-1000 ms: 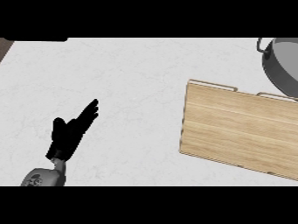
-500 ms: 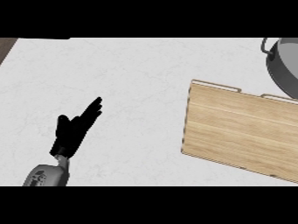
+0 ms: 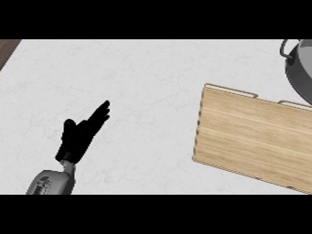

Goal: Pick the lemon from the tray and place it in the pot

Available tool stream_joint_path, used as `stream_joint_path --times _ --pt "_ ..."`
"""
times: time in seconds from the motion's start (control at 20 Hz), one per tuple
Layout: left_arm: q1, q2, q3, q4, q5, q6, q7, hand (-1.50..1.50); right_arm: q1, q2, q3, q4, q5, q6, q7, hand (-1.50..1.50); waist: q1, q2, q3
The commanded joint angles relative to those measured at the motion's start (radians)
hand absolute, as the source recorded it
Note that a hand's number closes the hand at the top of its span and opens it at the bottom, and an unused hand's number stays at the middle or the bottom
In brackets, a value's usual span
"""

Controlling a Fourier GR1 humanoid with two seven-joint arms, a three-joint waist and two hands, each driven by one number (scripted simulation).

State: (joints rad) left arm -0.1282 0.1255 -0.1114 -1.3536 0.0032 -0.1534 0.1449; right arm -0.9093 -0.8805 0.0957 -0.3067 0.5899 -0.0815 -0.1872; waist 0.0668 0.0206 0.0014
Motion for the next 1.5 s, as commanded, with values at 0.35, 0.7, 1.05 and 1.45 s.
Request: stream_joint_path --times 0.35,0.7,1.05,1.45 --pt "0.030 0.004 -0.018 -0.050 -0.003 -0.017 0.006 0.00 -0.106 0.144 0.088 0.234 0.112 0.232 0.303 -1.50 0.024 0.006 0.002" --pt "-0.019 0.018 0.034 -0.003 0.012 -0.008 0.013 0.00 -0.103 0.182 -0.103 0.176 -0.074 0.075 0.101 -1.50 -0.017 0.004 0.005" --pt "0.000 0.000 0.014 -0.014 0.006 -0.004 0.019 0.00 -0.159 0.144 -0.365 0.134 -0.319 -0.077 0.028 -1.50 -0.021 0.002 0.006" --pt "0.004 0.016 0.034 -0.006 0.000 -0.002 -0.013 0.00 -0.107 0.016 -0.542 0.130 -0.470 -0.143 -0.061 -1.50 -0.026 0.002 0.004"
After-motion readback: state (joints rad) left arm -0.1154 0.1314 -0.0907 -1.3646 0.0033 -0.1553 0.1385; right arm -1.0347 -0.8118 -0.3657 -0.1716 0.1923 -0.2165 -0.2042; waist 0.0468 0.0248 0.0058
